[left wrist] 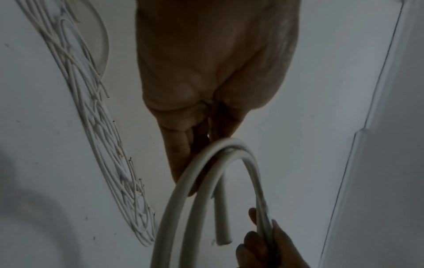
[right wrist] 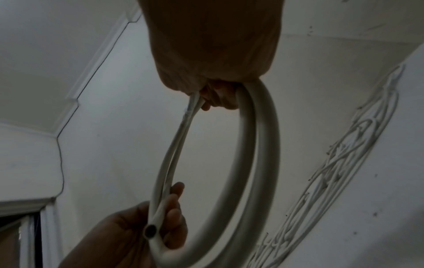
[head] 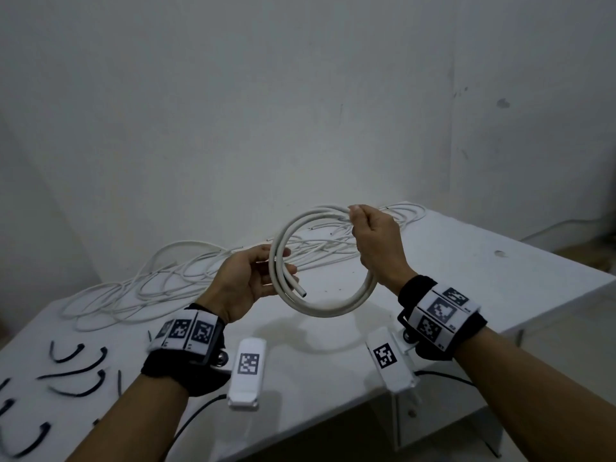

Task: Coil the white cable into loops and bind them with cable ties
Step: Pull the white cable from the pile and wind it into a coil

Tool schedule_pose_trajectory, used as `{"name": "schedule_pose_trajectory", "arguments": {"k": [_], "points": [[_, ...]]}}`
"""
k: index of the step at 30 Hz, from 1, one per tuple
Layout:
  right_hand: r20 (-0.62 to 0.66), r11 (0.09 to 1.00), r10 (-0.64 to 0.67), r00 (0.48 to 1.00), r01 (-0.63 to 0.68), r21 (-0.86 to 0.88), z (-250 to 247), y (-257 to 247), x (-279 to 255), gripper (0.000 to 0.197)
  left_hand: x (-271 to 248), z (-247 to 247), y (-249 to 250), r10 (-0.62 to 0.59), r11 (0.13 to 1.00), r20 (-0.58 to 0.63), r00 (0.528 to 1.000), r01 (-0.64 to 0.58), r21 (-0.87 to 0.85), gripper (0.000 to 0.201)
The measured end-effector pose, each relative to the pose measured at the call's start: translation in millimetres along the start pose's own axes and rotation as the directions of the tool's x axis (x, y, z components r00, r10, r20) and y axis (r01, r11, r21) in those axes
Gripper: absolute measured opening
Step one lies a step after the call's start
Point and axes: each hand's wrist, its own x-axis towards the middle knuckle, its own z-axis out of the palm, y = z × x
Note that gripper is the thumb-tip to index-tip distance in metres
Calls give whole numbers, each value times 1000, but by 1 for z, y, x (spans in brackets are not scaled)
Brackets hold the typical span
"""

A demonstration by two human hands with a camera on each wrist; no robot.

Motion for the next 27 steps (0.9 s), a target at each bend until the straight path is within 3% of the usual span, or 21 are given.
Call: {"name": "schedule_pose_trajectory", "arguments": {"k": [2, 6, 9, 11, 14, 17, 20, 22, 24, 27], "points": [[-9, 998, -36, 999, 35, -58, 2, 1, 0, 38, 0, 4, -1, -1, 1000, -23, 1000, 2, 22, 33], [37, 999, -10, 999, 11, -41, 2, 5, -1, 36, 0, 5, -6, 113, 931, -26, 993, -97, 351, 8], [100, 998, 53, 994, -57, 33, 0, 9, -2, 34, 0, -1, -6, 87, 904, 36, 996, -95, 416, 17], [108, 999, 34, 994, -32, -26, 0, 13, -3, 39, -4, -4, -6, 59, 887, 90, 994, -94, 452, 16], [121, 996, 8, 993, 3, -92, 3, 18, -3, 43, -11, -7, -8, -3, 914, 177, 984, -69, 400, 22], [130, 997, -1, 992, 12, -83, 6, 17, -4, 44, -12, -7, -9, 5, 944, 169, 986, -60, 325, 21], [155, 997, -4, 988, 16, -77, 11, 16, -7, 42, -9, -2, -12, 94, 905, 90, 992, -123, 408, 41], [165, 999, 32, 986, -27, -35, 12, 16, -8, 43, -8, 3, -13, 174, 900, 56, 983, -182, 395, 35], [204, 995, 86, 975, -95, 35, 12, 16, -11, 37, -5, 2, -13, 177, 939, 6, 984, -171, 299, 26], [290, 977, 165, 943, -196, 82, 14, 15, -14, 29, 2, 1, -14, 29, 998, -50, 998, -27, 54, 22]]}}
